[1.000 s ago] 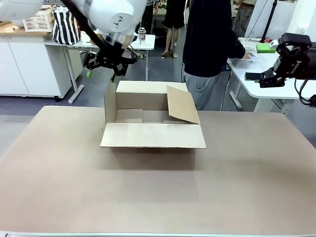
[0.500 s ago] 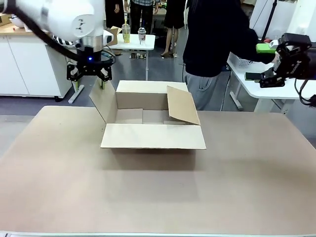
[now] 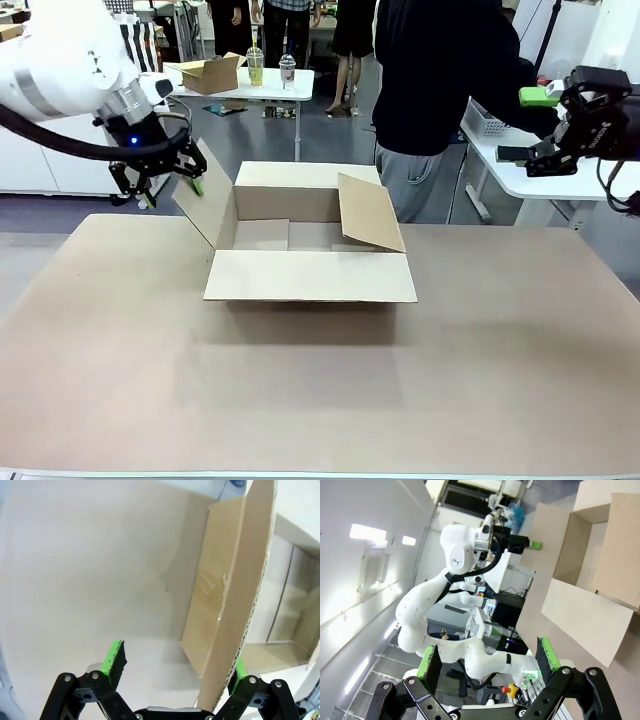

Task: Pack the gift set into the box.
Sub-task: Place both hands on the side flaps of the Package Box and spread them outward.

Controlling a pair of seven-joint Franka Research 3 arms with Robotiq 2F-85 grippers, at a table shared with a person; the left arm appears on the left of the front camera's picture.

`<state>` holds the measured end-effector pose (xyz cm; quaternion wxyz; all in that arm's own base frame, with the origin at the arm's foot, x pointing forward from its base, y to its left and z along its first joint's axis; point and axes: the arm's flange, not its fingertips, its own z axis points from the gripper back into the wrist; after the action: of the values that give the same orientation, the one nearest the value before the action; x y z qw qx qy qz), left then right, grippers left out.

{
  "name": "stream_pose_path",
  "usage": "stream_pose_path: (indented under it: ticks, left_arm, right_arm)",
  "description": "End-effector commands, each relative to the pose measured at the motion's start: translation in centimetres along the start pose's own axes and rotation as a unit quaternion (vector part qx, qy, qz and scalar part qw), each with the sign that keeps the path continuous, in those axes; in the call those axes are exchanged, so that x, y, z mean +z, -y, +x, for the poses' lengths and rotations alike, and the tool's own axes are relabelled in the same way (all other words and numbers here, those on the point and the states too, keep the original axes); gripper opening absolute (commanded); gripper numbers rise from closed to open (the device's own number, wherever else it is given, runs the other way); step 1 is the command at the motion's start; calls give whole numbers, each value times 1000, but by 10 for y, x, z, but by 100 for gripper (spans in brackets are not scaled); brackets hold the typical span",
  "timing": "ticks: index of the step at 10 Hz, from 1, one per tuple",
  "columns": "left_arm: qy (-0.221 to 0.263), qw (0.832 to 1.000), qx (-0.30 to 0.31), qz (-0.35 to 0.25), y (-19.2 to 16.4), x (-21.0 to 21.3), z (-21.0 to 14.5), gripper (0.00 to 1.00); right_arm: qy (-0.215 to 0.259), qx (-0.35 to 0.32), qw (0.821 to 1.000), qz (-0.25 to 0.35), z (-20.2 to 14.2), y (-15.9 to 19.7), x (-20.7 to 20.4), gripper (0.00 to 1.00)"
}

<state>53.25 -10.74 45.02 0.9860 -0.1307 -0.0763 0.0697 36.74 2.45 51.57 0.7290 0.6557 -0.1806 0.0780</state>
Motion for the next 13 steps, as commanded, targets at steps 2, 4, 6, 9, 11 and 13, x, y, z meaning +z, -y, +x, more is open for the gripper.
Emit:
stream_pose_path:
  ticks: [2, 4, 6, 9, 11, 13]
  left_arm:
    - [-19, 998, -26, -48, -23, -16, -1, 100]
    - [-9, 1000, -1, -9, -9, -8, -1, 100]
    - [-9, 1000, -1, -9, -9, -8, -1, 100]
    - [-9, 1000, -1, -9, -9, -8, -1, 100]
    - [-9, 1000, -1, -9, -9, -8, -1, 100]
    - [-9, 1000, -1, -9, -9, -8, -1, 100]
  right_arm:
    - [7, 9, 1000, 12, 2, -1, -2, 100]
    - [7, 9, 1000, 12, 2, -1, -2, 100]
    - [7, 9, 1000, 12, 2, -1, -2, 100]
    - [27, -54, 998, 4, 14, 9, -15, 100]
    - [-67, -54, 985, -147, 81, -14, -98, 100]
    - [-157, -39, 948, -274, 126, -28, -186, 100]
